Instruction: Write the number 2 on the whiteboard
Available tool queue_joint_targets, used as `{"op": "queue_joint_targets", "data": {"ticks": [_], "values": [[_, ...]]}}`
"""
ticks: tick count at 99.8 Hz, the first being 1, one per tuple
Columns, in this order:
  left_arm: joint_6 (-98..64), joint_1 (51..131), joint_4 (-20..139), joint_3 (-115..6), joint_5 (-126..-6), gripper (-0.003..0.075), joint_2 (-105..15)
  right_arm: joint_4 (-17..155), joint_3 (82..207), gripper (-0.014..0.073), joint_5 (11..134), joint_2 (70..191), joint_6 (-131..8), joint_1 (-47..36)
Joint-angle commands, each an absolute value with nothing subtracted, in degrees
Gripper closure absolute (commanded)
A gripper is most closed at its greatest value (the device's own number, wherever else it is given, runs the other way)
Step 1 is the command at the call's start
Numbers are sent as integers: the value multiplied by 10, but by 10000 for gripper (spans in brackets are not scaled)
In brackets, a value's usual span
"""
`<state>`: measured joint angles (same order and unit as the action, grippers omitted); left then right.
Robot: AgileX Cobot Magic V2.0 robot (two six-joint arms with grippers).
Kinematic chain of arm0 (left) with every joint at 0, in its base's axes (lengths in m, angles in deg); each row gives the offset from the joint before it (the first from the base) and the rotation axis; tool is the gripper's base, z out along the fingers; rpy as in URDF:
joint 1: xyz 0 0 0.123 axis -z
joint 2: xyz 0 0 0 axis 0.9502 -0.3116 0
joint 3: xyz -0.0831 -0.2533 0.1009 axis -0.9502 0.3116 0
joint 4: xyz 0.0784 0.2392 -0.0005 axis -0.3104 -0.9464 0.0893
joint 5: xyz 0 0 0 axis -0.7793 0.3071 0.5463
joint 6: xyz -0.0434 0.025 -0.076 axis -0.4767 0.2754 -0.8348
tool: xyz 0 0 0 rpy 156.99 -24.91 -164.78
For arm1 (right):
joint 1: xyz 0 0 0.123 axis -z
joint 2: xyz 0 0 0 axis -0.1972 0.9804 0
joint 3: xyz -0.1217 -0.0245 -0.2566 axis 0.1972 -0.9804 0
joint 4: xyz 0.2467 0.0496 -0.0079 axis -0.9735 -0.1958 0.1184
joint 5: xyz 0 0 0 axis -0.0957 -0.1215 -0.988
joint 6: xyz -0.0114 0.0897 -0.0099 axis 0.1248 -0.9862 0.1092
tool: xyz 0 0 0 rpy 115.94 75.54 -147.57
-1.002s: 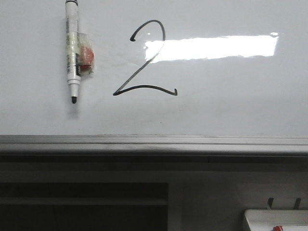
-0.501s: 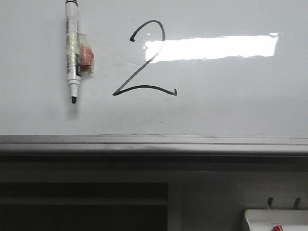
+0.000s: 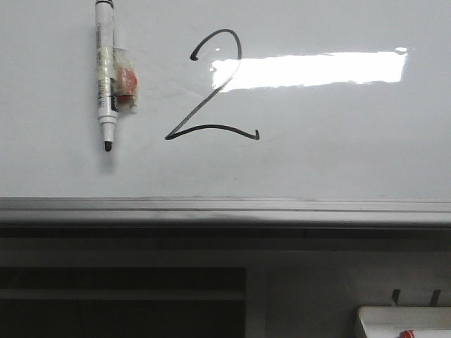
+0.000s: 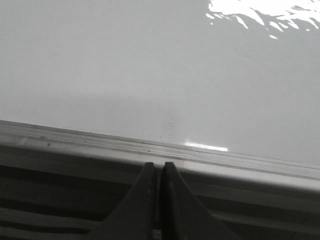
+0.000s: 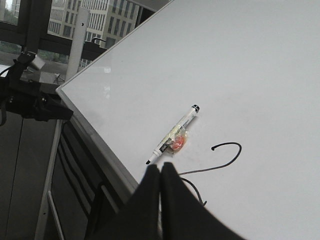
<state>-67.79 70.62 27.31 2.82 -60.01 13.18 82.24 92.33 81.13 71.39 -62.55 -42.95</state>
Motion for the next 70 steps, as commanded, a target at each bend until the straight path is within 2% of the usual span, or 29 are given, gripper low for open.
{"op": "queue_joint_targets", "data": {"ticks": [1, 37, 48, 70], "values": [[-677, 712, 275, 35, -630, 741, 147, 826, 938, 643, 858, 714, -625, -426], [-677, 712, 275, 35, -630, 741, 147, 825, 938, 643, 843, 714, -625, -426], [-677, 712, 275, 35, -630, 741, 147, 765, 936, 643, 852, 714, -641, -428], [-677, 712, 275, 35, -630, 741, 147, 859, 930, 643, 852, 714, -791, -399]]}}
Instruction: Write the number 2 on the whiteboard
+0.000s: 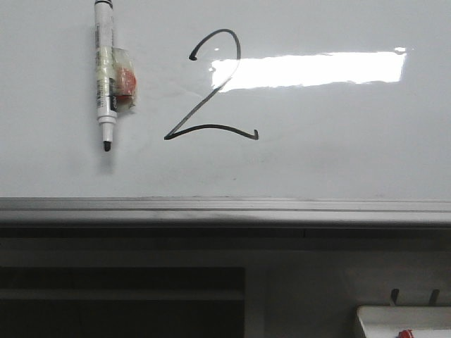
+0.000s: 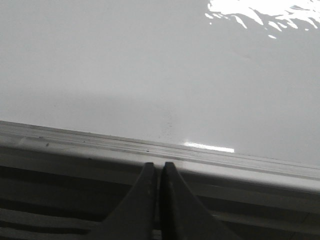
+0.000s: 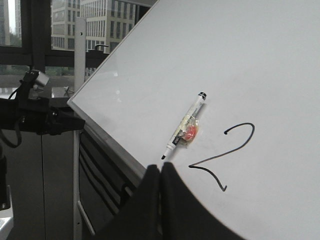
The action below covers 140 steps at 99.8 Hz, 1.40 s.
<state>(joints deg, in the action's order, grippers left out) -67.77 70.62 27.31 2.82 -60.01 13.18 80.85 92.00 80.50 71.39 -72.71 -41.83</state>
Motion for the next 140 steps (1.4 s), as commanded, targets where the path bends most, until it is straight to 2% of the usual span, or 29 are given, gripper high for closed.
{"op": "queue_joint_targets", "data": {"ticks": [1, 17, 48, 62, 77, 97, 140], "values": [[-677, 712, 275, 35, -630, 741, 147, 864, 930, 643, 852, 714, -804, -394], [-677, 712, 275, 35, -630, 741, 147, 901, 926, 643, 852, 717, -837, -293], [-677, 712, 275, 35, -630, 741, 147, 901, 903, 643, 842, 728, -837, 63], [-677, 712, 275, 35, -630, 741, 147, 901, 879, 643, 861, 728, -837, 153], [-677, 712, 275, 35, -630, 741, 147, 894, 812, 643, 905, 727, -840, 183], [-677, 712, 275, 35, -630, 741, 147, 880, 815, 643, 668, 703, -842, 184], [-677, 712, 275, 35, -630, 741, 147, 875, 815, 643, 679, 703, -843, 184]]}}
